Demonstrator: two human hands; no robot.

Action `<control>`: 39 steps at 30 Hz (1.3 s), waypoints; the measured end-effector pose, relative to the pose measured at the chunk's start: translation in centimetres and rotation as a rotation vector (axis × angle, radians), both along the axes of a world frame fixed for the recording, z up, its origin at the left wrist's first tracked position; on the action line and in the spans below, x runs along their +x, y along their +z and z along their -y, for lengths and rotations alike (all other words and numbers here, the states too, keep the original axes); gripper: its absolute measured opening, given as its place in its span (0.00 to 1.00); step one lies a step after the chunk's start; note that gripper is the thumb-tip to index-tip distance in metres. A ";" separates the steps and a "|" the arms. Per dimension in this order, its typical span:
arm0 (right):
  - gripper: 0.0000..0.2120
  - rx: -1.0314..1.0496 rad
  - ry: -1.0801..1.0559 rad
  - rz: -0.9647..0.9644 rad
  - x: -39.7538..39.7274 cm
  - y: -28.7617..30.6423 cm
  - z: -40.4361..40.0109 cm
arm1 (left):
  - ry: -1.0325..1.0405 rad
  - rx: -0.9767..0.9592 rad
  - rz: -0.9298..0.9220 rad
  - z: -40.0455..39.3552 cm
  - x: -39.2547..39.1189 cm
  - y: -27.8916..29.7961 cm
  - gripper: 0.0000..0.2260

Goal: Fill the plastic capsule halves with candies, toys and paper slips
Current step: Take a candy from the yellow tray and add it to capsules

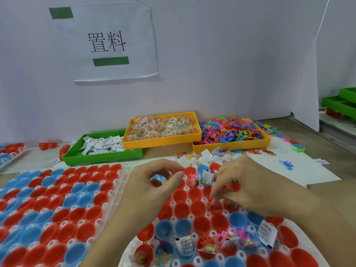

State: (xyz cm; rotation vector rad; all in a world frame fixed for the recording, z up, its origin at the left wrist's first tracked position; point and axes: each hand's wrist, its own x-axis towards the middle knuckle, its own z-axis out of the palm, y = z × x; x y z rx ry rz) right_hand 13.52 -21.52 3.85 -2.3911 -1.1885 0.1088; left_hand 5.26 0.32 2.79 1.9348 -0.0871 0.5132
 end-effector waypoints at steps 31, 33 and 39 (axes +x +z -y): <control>0.07 -0.018 0.022 0.058 -0.1 -0.2 -0.3 | -0.228 0.380 -0.119 0.6 -0.3 -0.8 0.12; 0.07 -0.018 0.020 0.064 -0.2 -0.2 -0.4 | -0.245 0.390 -0.136 0.7 -0.3 -1.0 0.12; 0.07 -0.013 -0.004 0.043 -0.3 -0.1 -0.4 | -0.246 0.393 -0.139 0.7 -0.2 -1.0 0.12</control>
